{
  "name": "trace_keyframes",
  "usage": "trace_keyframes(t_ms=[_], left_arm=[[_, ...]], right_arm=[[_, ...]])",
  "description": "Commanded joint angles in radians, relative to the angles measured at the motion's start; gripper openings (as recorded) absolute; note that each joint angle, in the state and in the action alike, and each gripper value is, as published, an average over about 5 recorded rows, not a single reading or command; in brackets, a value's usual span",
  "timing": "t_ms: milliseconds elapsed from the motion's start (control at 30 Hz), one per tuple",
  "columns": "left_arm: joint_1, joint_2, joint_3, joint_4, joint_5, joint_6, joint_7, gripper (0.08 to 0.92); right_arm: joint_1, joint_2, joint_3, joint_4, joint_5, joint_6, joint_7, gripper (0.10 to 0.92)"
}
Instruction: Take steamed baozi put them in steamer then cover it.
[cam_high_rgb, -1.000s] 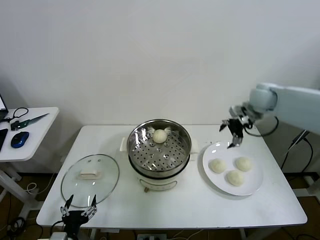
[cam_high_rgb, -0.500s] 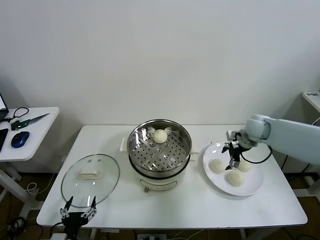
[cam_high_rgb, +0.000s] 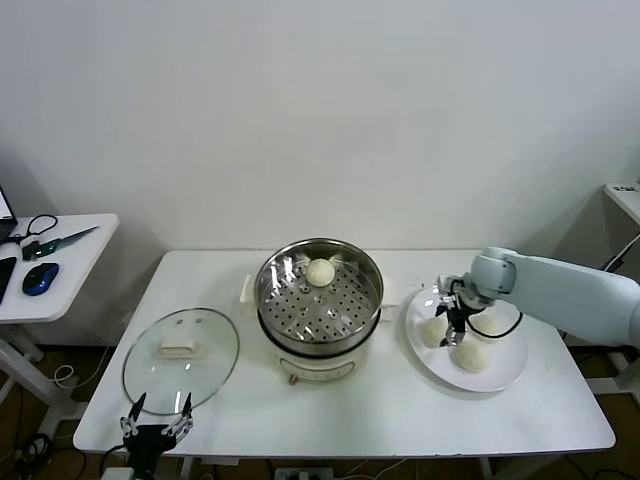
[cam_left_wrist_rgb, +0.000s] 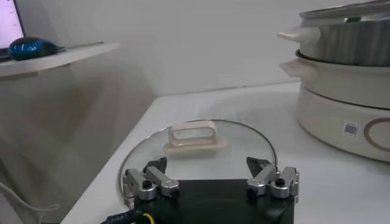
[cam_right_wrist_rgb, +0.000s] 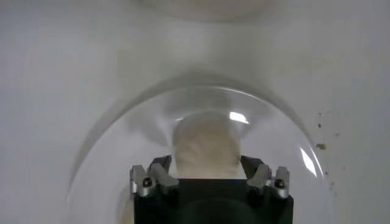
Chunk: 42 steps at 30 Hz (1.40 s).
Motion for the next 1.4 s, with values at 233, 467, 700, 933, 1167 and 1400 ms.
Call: trace_keyframes(t_ms=[233, 467, 700, 933, 1167, 1400], left_arm=[[0.003, 0.003, 0.001, 0.002, 0.001, -0.005, -0.001, 0.823], [0.000, 0.004, 0.000, -0.003, 0.001, -0.002, -0.001, 0.823], [-0.002, 0.009, 0.005, -0.007, 0.000, -0.001, -0.001, 0.823], [0.000, 0.012, 0.010, -0.010, 0.000, -0.004, 0.000, 0.823], [0.000, 0.014, 0.001, -0.018, -0.002, -0.003, 0.000, 0.823], [-0.003, 0.007, -0.008, -0.018, -0.004, -0.003, 0.000, 0.823]], right_arm=[[0.186, -0.010, -0.100, 0.061, 0.086, 0.001, -0.034, 0.628], [0.741, 0.034, -0.412, 0.189, 0.330, 0.047, -0.155, 0.628], [0.980, 0.154, -0.386, 0.289, 0.553, 0.003, -0.170, 0.628], [0.817, 0.304, -0.187, 0.408, 0.679, -0.157, 0.028, 0.628], [0.580, 0.486, -0.144, 0.314, 0.607, -0.190, 0.113, 0.628], [0.419, 0.564, -0.141, 0.190, 0.525, -0.203, 0.143, 0.628]])
